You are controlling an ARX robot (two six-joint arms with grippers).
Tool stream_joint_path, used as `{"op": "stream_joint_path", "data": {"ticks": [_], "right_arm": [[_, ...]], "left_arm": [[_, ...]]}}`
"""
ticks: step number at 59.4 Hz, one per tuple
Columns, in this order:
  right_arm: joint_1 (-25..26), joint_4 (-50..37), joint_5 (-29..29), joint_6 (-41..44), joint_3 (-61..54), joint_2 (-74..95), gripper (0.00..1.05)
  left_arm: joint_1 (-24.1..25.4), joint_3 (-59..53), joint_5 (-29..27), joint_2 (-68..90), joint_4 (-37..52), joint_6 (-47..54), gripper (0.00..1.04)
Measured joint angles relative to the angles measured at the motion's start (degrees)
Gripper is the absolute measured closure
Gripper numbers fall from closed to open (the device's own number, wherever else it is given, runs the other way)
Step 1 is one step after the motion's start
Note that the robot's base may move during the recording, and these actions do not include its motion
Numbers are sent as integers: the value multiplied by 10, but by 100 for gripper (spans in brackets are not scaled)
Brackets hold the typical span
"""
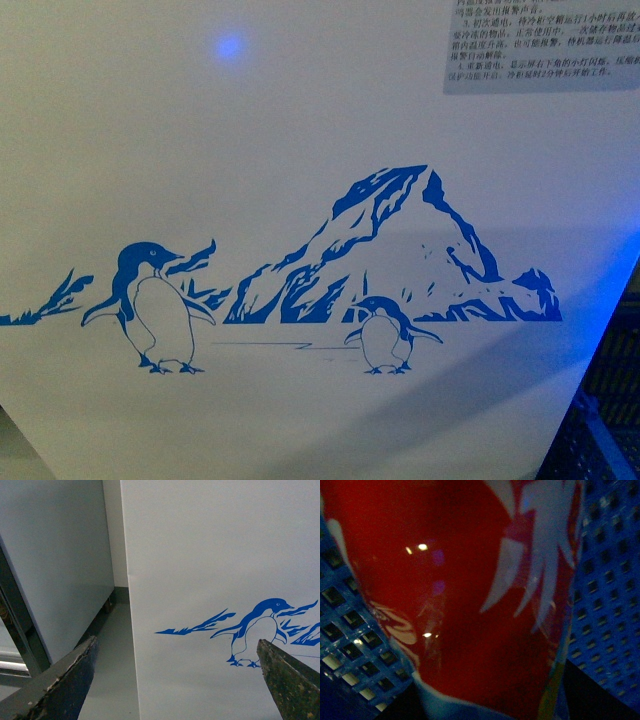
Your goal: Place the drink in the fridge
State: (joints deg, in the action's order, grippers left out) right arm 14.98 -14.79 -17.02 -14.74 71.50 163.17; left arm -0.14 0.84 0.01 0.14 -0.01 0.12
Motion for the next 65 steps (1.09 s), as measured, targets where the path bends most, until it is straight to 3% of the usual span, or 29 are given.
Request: {"op": "stream_joint_path", "data": {"ticks": [8, 17, 30, 41, 51, 65], "right_arm": [[0, -57, -19, 62, -85, -129, 62], [1, -76, -2, 102, -176, -323, 62], [17, -13, 73, 115, -323, -647, 63], [16, 63, 133, 82, -360, -940, 63], [-38, 132, 122, 39, -365, -1125, 63], [-171, 199, 25, 10, -371, -1266, 63]], "left_arm": [[0, 0, 0, 0, 0, 0, 8], [0, 0, 0, 0, 0, 0, 8], [0, 0, 0, 0, 0, 0, 8], [0, 0, 0, 0, 0, 0, 8], [0, 0, 0, 0, 0, 0, 8], [0, 0, 0, 0, 0, 0, 8]]}}
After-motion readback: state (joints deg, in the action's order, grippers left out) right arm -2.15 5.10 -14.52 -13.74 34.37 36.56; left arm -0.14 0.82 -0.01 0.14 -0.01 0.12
